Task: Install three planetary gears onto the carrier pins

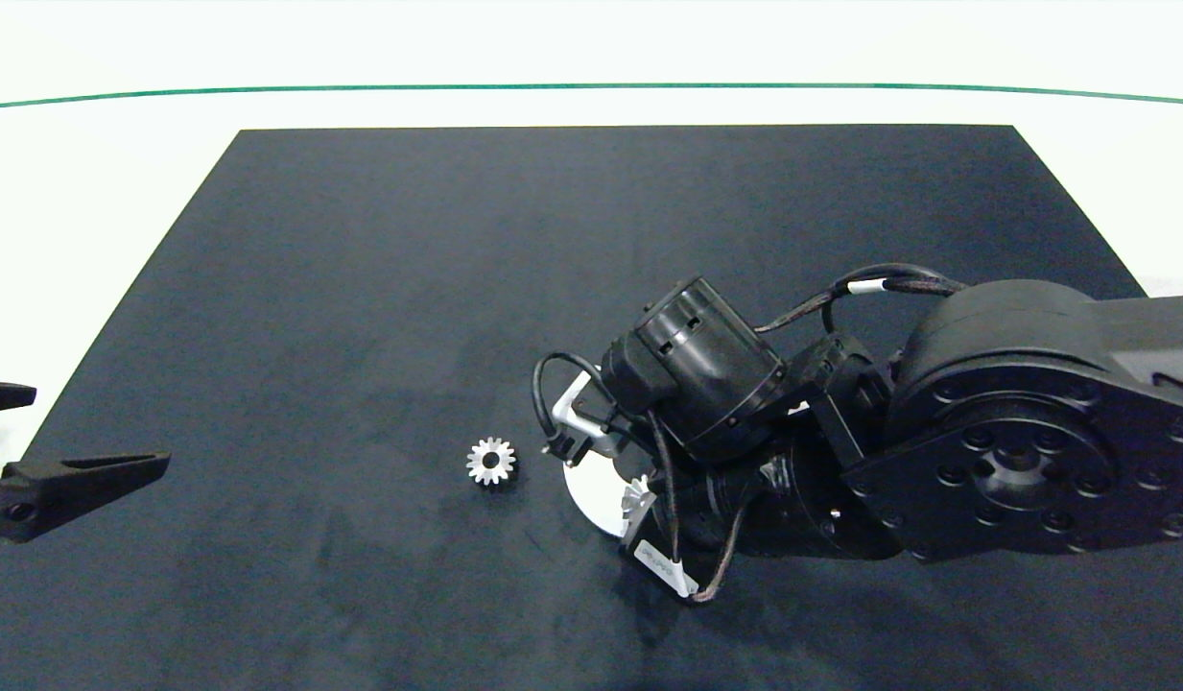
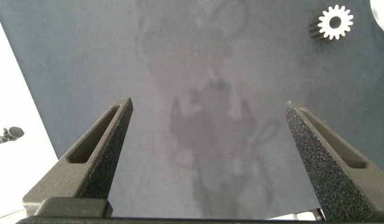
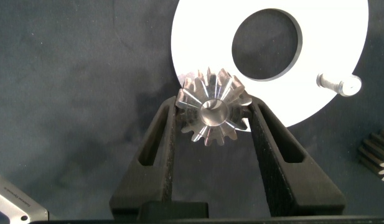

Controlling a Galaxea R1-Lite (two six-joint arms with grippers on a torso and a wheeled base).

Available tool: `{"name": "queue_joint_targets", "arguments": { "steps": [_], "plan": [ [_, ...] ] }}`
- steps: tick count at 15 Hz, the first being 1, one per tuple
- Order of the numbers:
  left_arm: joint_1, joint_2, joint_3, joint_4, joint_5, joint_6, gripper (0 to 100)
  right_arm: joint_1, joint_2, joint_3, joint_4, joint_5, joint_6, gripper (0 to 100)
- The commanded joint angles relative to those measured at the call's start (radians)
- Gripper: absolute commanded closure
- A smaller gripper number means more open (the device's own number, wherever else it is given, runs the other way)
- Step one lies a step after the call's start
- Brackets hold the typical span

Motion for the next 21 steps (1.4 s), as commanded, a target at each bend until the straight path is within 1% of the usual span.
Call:
{"name": "queue_joint_targets", "arguments": {
  "steps": [1,5,6,14,16,17,19,21],
  "plan": [
    [0.0,-0.001,0.0,0.003,0.0,0.001,0,0.01,0.009,0.0,0.004,-0.002,-0.001,93],
    [0.001,-0.001,0.0,0.003,0.0,0.001,0,0.01,0.009,0.0,0.004,-0.002,-0.001,93],
    [0.001,-0.001,0.0,0.003,0.0,0.001,0,0.009,0.009,0.002,0.004,-0.002,-0.003,0],
    [0.001,-0.003,0.0,0.003,0.0,0.001,0,0.007,0.0,0.003,0.006,-0.002,-0.001,0],
    [0.029,-0.009,-0.003,0.002,0.0,0.006,0,0.001,-0.077,0.016,0.026,0.0,0.003,0],
    [0.04,-0.011,-0.009,0.002,-0.001,0.013,0,-0.013,-0.132,0.017,0.044,0.0,0.003,0],
    [0.04,-0.011,-0.009,0.002,-0.001,0.015,0,-0.065,-0.249,0.011,0.092,0.0,0.003,0],
    [0.038,-0.011,-0.009,0.002,-0.001,0.015,0,-0.175,-0.345,0.023,0.135,0.003,0.003,0]
  ]
}}
